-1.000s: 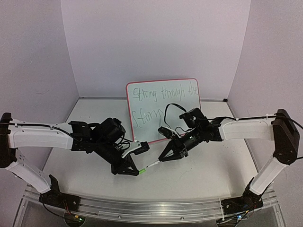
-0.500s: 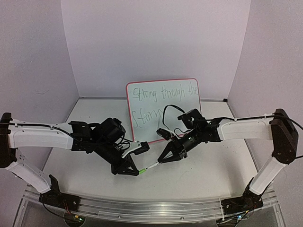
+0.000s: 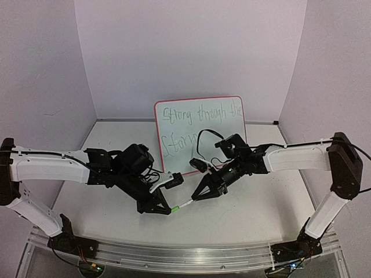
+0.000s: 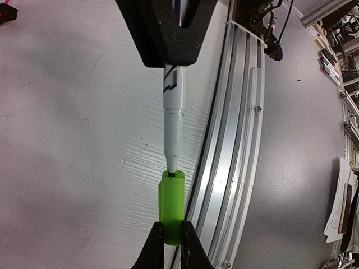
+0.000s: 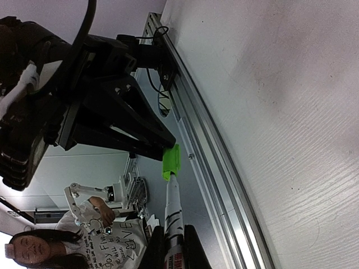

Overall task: Write a sentence on the whiteboard
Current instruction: Insert the pen cap into the whiteboard marker.

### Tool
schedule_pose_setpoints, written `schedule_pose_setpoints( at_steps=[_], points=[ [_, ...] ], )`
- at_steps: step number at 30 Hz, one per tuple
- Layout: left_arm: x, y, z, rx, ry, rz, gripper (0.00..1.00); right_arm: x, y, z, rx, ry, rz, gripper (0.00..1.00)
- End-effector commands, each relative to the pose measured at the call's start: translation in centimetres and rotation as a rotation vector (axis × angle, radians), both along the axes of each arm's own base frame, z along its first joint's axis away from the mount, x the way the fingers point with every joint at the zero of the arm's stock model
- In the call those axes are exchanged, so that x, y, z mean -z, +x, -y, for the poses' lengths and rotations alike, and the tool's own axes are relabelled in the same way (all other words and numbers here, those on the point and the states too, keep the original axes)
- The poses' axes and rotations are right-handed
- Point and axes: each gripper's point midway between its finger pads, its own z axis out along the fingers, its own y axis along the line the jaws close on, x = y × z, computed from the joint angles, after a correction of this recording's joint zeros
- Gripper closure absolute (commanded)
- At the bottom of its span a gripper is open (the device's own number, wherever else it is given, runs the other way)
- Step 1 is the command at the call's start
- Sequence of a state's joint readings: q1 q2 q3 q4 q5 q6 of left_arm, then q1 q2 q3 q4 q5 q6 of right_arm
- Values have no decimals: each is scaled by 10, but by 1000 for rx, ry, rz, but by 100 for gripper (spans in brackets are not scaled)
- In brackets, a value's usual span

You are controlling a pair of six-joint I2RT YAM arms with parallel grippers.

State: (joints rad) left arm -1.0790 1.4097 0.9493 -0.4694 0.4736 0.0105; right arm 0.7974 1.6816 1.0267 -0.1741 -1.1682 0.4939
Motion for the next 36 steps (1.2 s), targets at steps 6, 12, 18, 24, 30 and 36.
schedule_pose_setpoints(
  at_steps=[6, 12, 18, 24, 30, 36],
  points=[
    [-25, 4, 15, 29, -82, 43, 100, -14, -3, -12, -57, 65, 23, 100],
    [-29, 7, 19, 30, -97, 60, 100, -17, -5, -13, -73, 79, 17, 100],
    [-43, 11, 29, 44, -128, 80, 100, -16, -5, -14, -76, 80, 24, 100],
    [-59, 15, 42, 65, -165, 98, 100, -19, -6, -15, -79, 88, 37, 100],
    [-62, 16, 47, 74, -166, 93, 100, -25, -5, -13, -68, 103, 73, 100],
    [-66, 18, 32, 19, -143, 110, 77, -23, -5, -11, -61, 101, 88, 100]
  ],
)
